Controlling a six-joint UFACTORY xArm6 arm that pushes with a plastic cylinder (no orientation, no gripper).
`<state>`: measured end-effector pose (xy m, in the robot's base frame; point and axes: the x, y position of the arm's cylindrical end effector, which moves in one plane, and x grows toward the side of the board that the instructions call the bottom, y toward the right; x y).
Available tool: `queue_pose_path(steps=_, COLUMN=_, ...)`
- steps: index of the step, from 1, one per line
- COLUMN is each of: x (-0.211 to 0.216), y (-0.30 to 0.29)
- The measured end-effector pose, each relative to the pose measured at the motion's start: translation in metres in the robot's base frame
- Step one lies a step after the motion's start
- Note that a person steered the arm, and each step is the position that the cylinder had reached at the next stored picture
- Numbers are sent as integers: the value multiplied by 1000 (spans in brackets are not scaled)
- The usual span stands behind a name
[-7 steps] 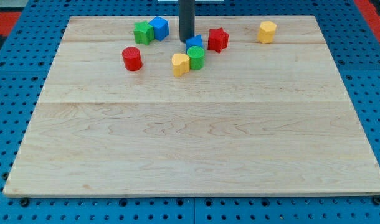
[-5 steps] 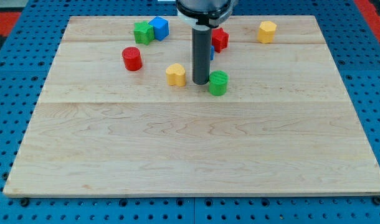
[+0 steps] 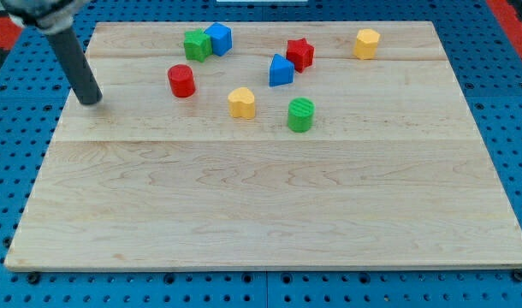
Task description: Move the blue cube to the top right of the red star
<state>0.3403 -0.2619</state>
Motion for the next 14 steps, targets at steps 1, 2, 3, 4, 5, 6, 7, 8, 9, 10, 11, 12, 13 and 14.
queue_pose_path(steps=1, x=-50, y=23)
queue_pose_path(steps=2, x=-80, y=106)
queue_pose_path(steps=3, x=-103, y=174)
queue_pose_path(steps=4, x=-106, y=197)
queue_pose_path(steps=5, x=-125, y=169)
queue_pose_path(steps=6, x=-148, y=171)
queue_pose_path(steps=7, x=-148, y=199)
queue_pose_path(steps=8, x=-146, y=230)
queue_pose_path(steps=9, x=-146, y=283)
queue_pose_path(steps=10, x=-146, y=274)
queue_pose_path(steps=11, x=-148, y=298)
queue_pose_path(steps=12, x=-148, y=302)
queue_pose_path(steps=13, x=-138, y=310)
queue_pose_path(steps=14, x=-120, y=320)
